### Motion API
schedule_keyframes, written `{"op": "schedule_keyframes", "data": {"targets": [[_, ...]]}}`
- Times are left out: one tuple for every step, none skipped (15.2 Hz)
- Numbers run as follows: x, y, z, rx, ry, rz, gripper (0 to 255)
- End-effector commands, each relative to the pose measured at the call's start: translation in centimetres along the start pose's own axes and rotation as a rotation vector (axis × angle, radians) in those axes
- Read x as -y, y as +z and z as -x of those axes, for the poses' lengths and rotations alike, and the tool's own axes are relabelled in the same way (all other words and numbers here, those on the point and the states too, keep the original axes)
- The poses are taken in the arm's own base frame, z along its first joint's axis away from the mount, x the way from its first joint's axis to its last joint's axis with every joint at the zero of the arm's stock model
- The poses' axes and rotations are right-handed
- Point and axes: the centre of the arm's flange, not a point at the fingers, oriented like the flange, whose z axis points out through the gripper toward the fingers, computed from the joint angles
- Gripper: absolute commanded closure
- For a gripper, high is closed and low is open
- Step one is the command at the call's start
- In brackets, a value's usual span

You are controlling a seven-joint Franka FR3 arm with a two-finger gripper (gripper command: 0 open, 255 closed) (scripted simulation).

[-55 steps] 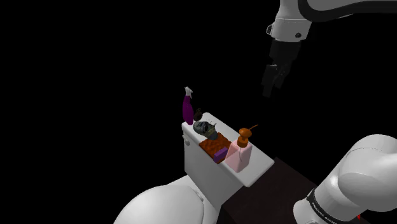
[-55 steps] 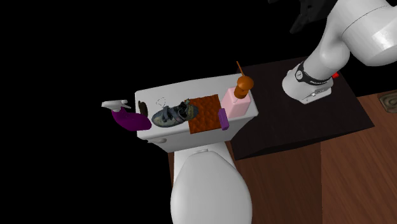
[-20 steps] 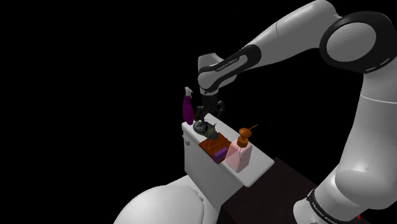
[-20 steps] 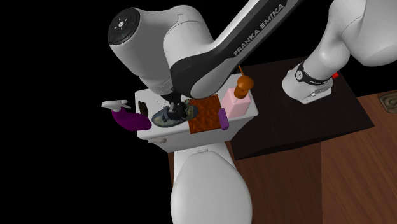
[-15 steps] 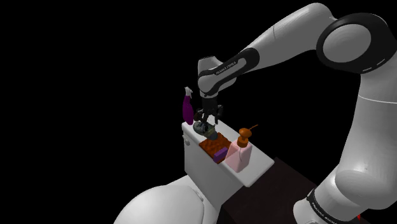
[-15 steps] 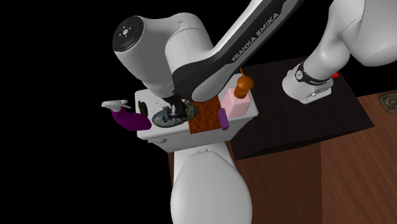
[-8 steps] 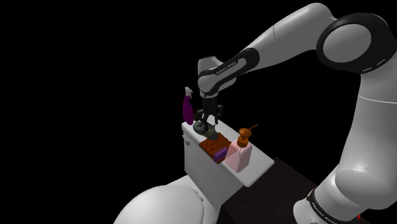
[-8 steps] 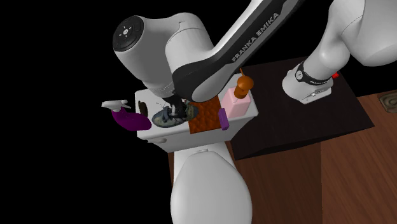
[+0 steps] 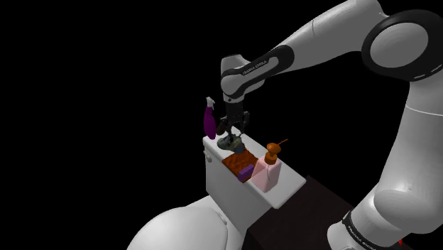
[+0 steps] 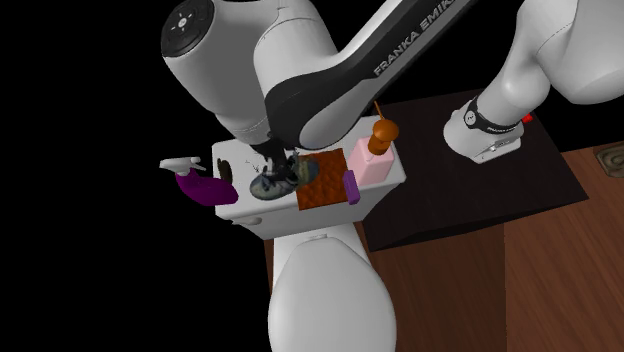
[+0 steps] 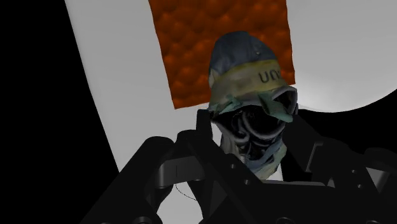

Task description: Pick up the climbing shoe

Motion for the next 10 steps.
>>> {"op": "schedule_keyframes", "data": {"targets": [[-0.2,-1.0,0.2,0.000,0.000,0.000,255],[-0.2,-1.6,0.3,0.000,0.000,0.000,255],[-0.3,-2.1,0.4,0.000,0.000,0.000,255],[-0.3,-2.6,0.5,0.000,0.000,0.000,255],[-0.3,-3.1,0.6,0.000,0.000,0.000,255],[-0.4,-3.6,0.7,0.000,0.000,0.000,255],[-0.4,-4.1,0.8,0.000,0.000,0.000,255],[-0.4,-4.7,0.9,0.000,0.000,0.000,255],[-0.5,-4.7,0.9,0.000,0.000,0.000,255],[-0.5,-4.7,0.9,0.000,0.000,0.000,255]]}}
